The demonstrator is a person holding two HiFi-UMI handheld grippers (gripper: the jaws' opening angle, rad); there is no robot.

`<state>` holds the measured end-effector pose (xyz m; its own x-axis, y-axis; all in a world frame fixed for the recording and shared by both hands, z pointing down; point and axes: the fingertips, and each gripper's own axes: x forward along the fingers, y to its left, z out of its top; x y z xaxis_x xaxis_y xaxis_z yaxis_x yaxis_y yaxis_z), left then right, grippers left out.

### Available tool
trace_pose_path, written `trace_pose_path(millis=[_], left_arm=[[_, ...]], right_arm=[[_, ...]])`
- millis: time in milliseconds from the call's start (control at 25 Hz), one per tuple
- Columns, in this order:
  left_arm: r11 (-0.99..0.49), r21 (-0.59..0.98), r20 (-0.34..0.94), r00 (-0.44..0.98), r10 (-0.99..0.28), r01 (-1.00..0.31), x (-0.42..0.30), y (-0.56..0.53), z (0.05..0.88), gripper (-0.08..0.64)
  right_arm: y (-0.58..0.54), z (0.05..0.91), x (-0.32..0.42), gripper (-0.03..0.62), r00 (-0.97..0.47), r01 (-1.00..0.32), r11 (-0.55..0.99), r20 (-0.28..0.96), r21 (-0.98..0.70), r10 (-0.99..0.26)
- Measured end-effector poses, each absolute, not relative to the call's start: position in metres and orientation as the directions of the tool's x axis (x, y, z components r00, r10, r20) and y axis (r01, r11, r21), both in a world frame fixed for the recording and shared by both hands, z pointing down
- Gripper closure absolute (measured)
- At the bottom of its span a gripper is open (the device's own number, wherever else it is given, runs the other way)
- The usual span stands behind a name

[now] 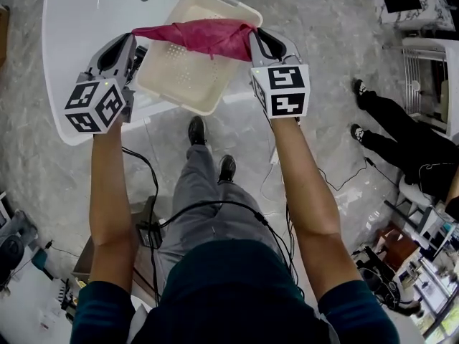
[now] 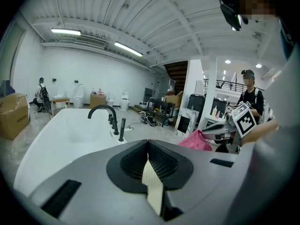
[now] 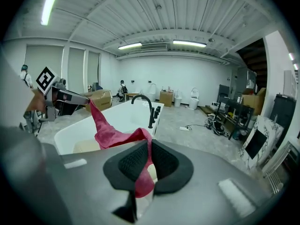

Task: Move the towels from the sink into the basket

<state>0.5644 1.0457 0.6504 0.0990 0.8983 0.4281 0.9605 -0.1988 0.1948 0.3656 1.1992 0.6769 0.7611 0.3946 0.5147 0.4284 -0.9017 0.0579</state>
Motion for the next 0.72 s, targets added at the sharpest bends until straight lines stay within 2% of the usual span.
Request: trace_pose_path(millis=[720], left_arm=[[-0.184, 0.213, 0.539, 0.042, 0.842, 0.960, 0.569, 1.046, 0.739, 0.549]], right_arm=[[1.187, 0.771, 0.395, 0.555, 0.709, 0.373, -0.927, 0.634, 0.034, 0.308]])
